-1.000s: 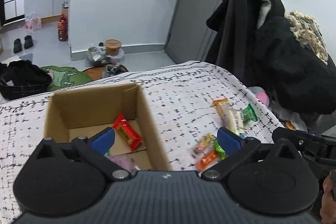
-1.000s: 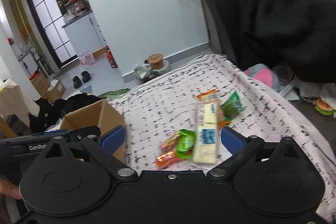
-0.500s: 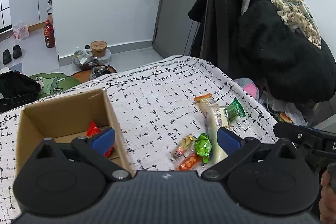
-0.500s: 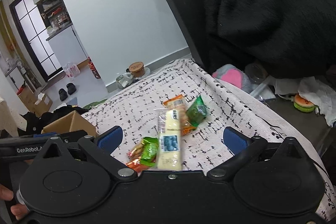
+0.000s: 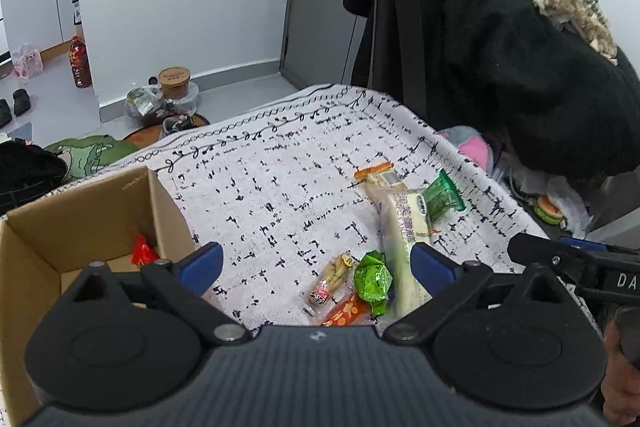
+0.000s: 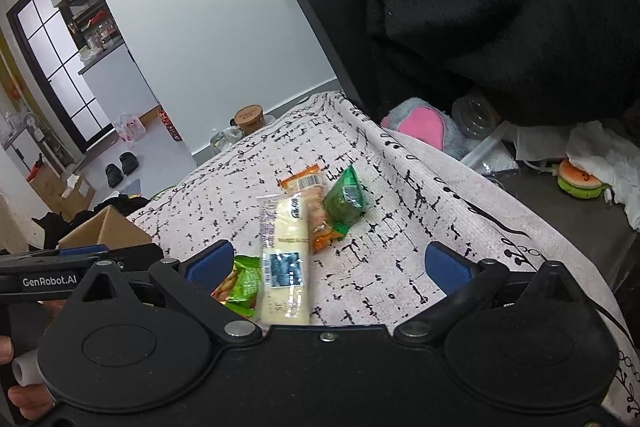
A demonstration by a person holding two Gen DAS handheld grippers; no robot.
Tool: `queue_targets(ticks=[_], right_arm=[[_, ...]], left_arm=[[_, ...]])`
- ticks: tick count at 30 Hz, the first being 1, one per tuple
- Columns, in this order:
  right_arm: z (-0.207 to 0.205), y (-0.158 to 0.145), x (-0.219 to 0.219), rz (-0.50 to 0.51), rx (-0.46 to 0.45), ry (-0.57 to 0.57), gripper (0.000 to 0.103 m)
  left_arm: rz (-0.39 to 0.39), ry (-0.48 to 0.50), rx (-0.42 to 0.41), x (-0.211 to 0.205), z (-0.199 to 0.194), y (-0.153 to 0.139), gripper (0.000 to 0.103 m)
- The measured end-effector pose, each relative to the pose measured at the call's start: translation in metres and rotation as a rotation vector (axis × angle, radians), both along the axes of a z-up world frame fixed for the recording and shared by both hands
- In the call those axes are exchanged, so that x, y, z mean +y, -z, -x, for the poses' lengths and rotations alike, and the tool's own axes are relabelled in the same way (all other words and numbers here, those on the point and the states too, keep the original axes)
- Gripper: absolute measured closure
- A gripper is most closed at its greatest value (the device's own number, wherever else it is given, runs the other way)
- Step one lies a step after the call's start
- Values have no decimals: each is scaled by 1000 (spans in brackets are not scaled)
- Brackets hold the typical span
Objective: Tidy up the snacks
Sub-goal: 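Grasp the yellow stick packet with the left tool while the right tool grasps the white-and-blue bar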
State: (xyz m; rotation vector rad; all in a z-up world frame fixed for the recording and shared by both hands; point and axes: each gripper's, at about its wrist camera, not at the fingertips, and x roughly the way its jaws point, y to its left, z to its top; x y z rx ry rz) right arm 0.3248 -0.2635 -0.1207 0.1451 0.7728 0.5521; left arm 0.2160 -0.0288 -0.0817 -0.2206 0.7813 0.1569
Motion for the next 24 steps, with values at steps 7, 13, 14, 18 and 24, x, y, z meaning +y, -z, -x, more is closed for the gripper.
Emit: queue_targets(ticks=[7,13,14,18,24], right_arm=[[-16,19,-6,-27,32,10,6],[-32,32,-6,-58,80,9,14],[-33,34,-6,-64,84,4,15],[-39,41,-3,-95,121,-25,21],[-40,46,5,-121,150,-61,25]], left_arm=[[5,21,37,-10,-16,15,12],[58,25,98,-9,-32,33,34],[67,32,103,-9,-35,36,34],[42,43,145,-13,-44,49,43],[63,44,171,-9,-50,64,46]])
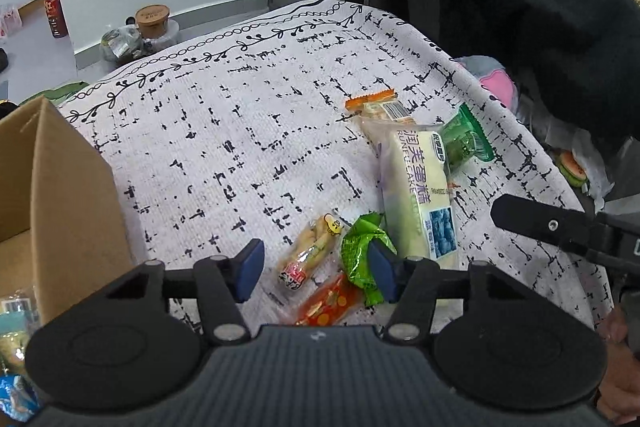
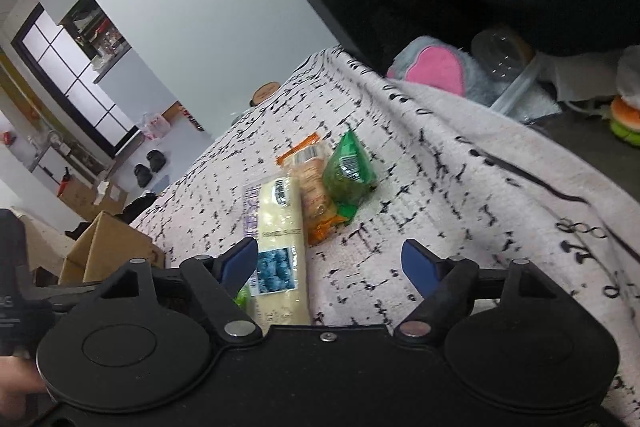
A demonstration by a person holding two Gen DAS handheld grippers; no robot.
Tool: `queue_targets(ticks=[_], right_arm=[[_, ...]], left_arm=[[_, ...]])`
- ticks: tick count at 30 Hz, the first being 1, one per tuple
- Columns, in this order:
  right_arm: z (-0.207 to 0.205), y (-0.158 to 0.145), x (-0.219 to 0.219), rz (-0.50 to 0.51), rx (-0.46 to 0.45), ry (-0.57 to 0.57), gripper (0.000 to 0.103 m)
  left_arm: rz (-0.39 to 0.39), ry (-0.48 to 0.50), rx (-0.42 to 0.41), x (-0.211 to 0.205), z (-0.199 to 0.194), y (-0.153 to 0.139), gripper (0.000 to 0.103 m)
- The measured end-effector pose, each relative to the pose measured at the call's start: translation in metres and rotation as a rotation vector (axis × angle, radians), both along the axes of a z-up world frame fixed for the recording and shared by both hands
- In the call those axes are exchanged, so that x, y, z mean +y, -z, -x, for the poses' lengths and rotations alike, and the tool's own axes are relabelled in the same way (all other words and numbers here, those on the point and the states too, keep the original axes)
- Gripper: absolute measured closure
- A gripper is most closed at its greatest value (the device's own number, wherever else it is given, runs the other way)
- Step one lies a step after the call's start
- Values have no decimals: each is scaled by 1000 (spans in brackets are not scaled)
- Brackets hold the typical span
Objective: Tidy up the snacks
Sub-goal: 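Grasp the yellow stick packet with the left tool while the right tool grasps the white-and-blue bar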
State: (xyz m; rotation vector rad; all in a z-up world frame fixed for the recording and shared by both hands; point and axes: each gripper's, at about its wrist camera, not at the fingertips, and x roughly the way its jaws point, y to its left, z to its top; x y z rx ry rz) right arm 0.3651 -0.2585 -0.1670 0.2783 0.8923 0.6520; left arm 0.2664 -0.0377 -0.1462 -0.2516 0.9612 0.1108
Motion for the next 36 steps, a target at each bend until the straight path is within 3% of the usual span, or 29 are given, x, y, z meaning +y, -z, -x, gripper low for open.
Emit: queue_targets(ticks=[8,10,12,17,20,22,25,36], right_arm=[[1,-2,10,-33,8,-34,26],[0,-1,18,-29,4,-43,28],[-1,1,27,-22,8,-55,29],[0,10,49,24,41,-88,31],[2,16,56,68,48,-83,40],[1,17,56,70,54,-94,56],[0,13,54,51,79,-112,71],[13,0,38,23,103,-82,79]], left_arm=[[31,-14,-2,4,-3,7,46],[25,-39,-1,6,-1,7,53],[7,-77,9,9,2,8,72],[-20,-103,43,12,6,16,77],[-5,-111,40,13,6,15,81],[-3,-112,39,13,7,15,84],[13,-106,37,13,9,13,86],[40,-78,-26,11,29,-9,88]])
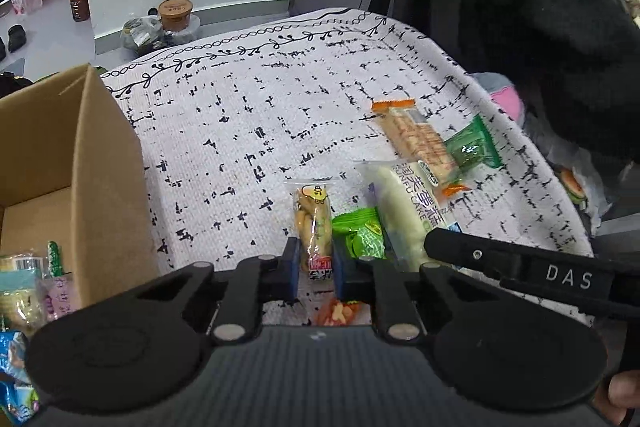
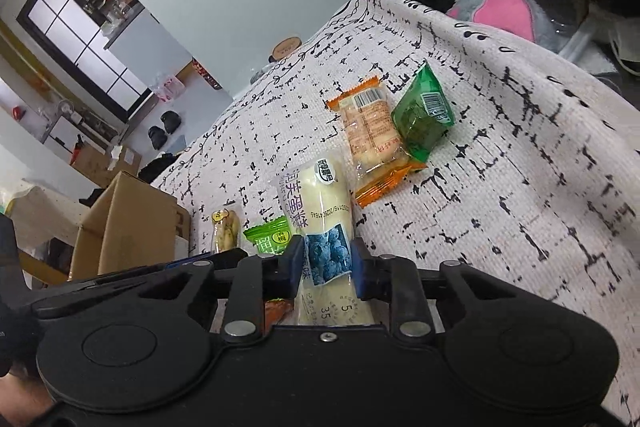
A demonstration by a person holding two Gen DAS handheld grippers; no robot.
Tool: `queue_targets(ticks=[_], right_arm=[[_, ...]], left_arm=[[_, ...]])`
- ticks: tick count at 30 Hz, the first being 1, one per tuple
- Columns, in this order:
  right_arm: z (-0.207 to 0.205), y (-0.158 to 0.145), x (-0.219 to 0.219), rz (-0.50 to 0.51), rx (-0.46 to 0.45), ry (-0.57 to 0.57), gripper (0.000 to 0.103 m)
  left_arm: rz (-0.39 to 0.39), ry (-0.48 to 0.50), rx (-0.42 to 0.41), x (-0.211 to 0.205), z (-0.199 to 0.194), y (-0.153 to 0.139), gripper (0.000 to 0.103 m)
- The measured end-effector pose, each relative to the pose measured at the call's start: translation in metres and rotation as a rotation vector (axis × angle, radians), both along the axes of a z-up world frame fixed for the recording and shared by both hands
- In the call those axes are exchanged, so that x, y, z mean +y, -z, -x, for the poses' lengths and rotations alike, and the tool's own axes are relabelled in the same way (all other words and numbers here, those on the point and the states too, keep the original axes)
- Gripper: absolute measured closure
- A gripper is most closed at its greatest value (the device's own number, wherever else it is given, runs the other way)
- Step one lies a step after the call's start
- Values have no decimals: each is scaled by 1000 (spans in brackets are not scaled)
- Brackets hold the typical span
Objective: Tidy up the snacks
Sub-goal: 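Grasp the yellow stick packet with the left tool while the right tool grasps the white-and-blue bar, then carry both packets over the cardboard box and open both tools to drop them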
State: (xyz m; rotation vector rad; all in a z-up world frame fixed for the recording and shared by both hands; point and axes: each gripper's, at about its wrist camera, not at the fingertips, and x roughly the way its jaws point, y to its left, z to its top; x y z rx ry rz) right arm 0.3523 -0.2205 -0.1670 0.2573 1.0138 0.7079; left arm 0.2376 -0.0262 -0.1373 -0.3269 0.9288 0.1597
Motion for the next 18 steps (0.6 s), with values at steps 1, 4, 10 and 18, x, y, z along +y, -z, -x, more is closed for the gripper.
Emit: queue_targets(ticks=[1,4,10,18], right_arm=[[2,-2,-3,-4,-3,5,80],[6,-8,-8,-14,-7,19,80],[13,-20,-13,-38,-13,56,81],[24,-42,-9,-82,-45,76,82]], left_arm=[[0,2,-5,0,1,-2,88],[4,7,-23,1,6,-9,88],[11,16,-64,2,19,-25,88],[0,20,-128,9,38,-55,88]])
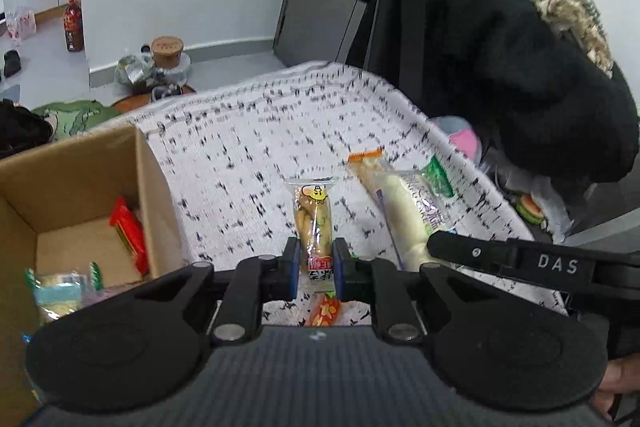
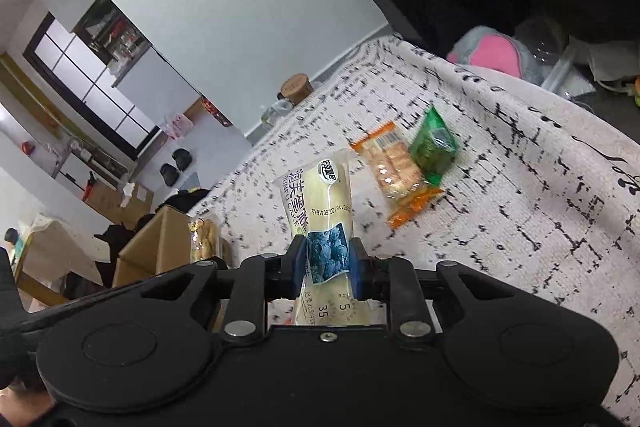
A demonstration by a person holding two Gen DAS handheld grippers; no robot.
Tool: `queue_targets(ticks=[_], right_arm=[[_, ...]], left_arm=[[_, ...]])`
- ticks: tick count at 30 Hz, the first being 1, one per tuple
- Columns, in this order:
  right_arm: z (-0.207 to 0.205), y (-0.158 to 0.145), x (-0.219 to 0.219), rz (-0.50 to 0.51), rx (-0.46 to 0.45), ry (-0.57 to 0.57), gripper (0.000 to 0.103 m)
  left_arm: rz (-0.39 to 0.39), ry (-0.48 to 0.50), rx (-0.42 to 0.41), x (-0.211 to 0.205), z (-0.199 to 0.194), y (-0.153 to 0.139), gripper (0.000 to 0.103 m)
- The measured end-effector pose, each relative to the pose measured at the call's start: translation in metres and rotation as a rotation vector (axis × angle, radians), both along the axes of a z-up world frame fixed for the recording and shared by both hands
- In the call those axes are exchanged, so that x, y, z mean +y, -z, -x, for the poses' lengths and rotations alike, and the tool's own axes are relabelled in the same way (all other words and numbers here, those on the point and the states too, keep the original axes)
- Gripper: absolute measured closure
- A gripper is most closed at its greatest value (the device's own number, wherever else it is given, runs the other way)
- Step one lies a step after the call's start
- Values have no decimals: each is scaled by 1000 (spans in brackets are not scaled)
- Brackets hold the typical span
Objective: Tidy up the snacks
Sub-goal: 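Carry both packets over the cardboard box and open both tools to drop them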
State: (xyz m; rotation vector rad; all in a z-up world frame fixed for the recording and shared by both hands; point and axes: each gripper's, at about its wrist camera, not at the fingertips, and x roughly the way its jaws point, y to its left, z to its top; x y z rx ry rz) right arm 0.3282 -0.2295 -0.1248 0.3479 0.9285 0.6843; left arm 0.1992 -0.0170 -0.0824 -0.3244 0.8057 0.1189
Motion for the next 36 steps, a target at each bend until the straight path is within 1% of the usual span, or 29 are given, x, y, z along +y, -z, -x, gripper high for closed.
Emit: queue_targets(ticks=[5,11,20,23,25,29,36], right_arm=[[9,-12,12,-17,-18,-1,82],[19,-23,28,-41,-38,-13,82],[30,-35,54,-56,-62,-39,82],[33,-36,64,-60,-64,-49,82],[36,-38,70,-63,-67,-56,82],[40,-40,84,-67,-72,-75,82],[45,-42,110,-68,-70,-118,82]], left_arm=[[-8,-24,-36,11,11,-18,87],[-6,-61,-52,27,26,-25,87],[4,-106,-74,47,44,-30,87],[6,-131,-83,57,48,-31,87],[-14,-155,-91,64,51,-32,87],[-13,-197,-99,81,60,-34,87],[-1,-255,-81,106,77,-28,87]])
